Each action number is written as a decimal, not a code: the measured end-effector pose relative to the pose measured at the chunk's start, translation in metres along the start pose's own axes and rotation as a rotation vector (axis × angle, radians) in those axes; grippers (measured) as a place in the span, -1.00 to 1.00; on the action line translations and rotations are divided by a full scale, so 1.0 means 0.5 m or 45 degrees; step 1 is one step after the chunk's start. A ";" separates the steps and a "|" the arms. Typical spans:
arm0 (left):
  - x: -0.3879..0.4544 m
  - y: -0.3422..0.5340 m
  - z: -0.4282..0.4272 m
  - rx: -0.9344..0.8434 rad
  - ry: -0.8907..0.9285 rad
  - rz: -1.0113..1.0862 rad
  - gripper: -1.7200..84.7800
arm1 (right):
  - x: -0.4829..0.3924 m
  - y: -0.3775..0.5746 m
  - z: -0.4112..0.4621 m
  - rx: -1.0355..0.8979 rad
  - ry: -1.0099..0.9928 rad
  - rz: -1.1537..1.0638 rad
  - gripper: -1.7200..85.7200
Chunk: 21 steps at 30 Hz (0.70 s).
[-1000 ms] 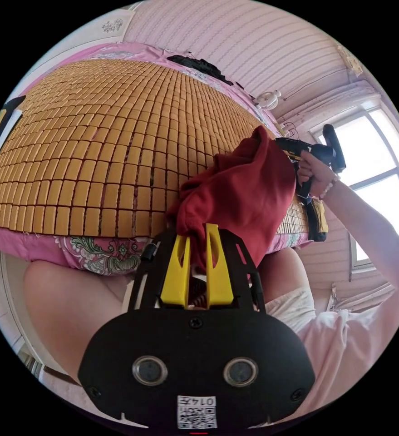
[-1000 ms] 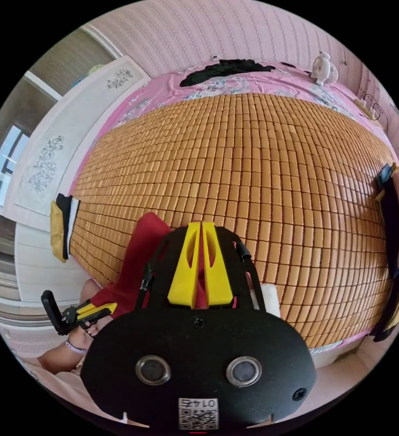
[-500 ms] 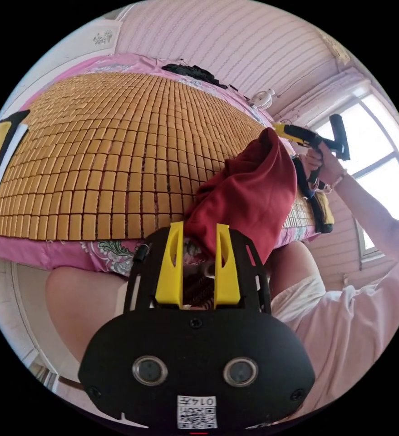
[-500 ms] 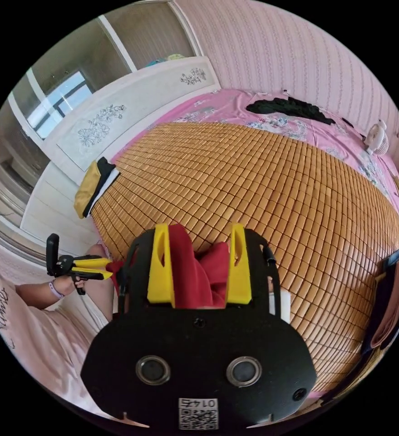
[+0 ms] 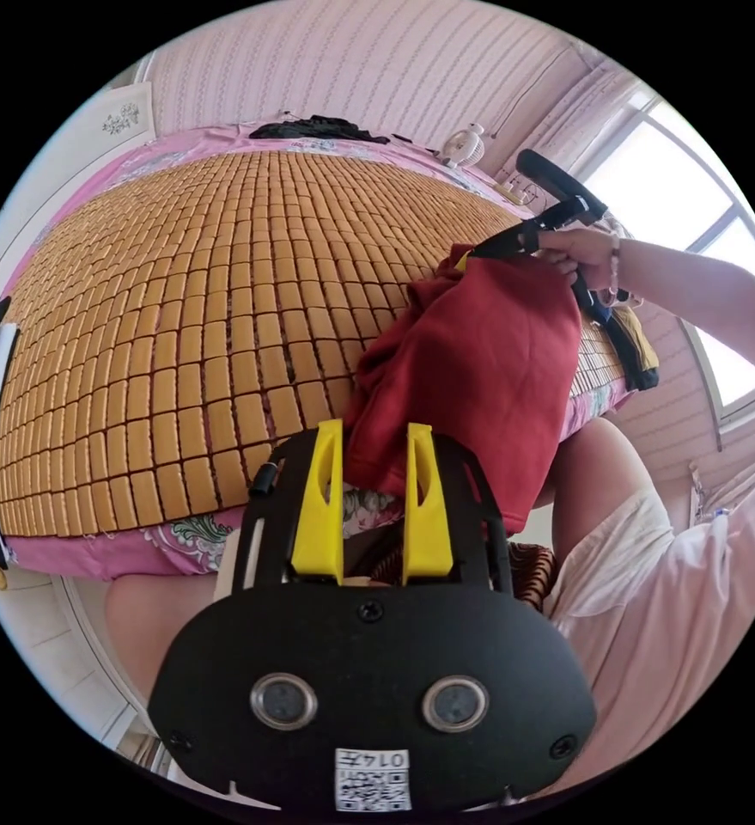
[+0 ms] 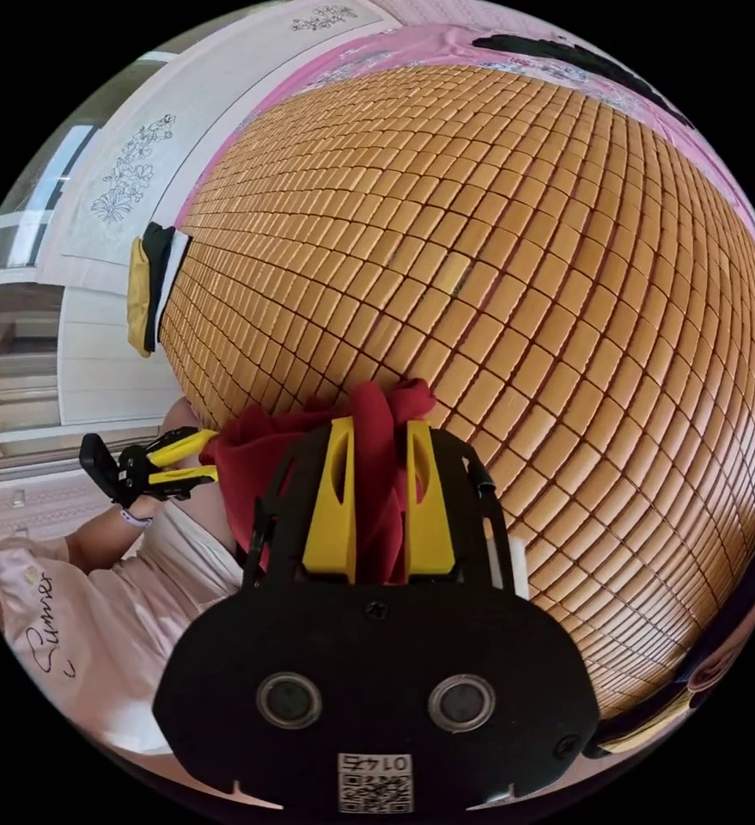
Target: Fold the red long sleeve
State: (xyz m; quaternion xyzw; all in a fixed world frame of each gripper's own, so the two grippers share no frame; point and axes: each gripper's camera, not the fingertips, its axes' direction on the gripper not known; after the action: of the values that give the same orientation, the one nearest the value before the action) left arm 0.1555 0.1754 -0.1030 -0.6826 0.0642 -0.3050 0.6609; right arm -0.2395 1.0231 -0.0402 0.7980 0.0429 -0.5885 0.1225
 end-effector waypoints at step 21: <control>0.125 0.258 -0.400 0.401 -0.119 0.193 -0.87 | -0.234 0.371 -0.221 0.793 -0.252 -0.414 -0.81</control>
State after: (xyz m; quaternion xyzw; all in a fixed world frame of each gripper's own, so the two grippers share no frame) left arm 0.1462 -0.0434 -0.2155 -0.5775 0.0362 -0.2283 0.7830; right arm -0.1330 0.8800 0.1285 0.7190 -0.0242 -0.6595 -0.2180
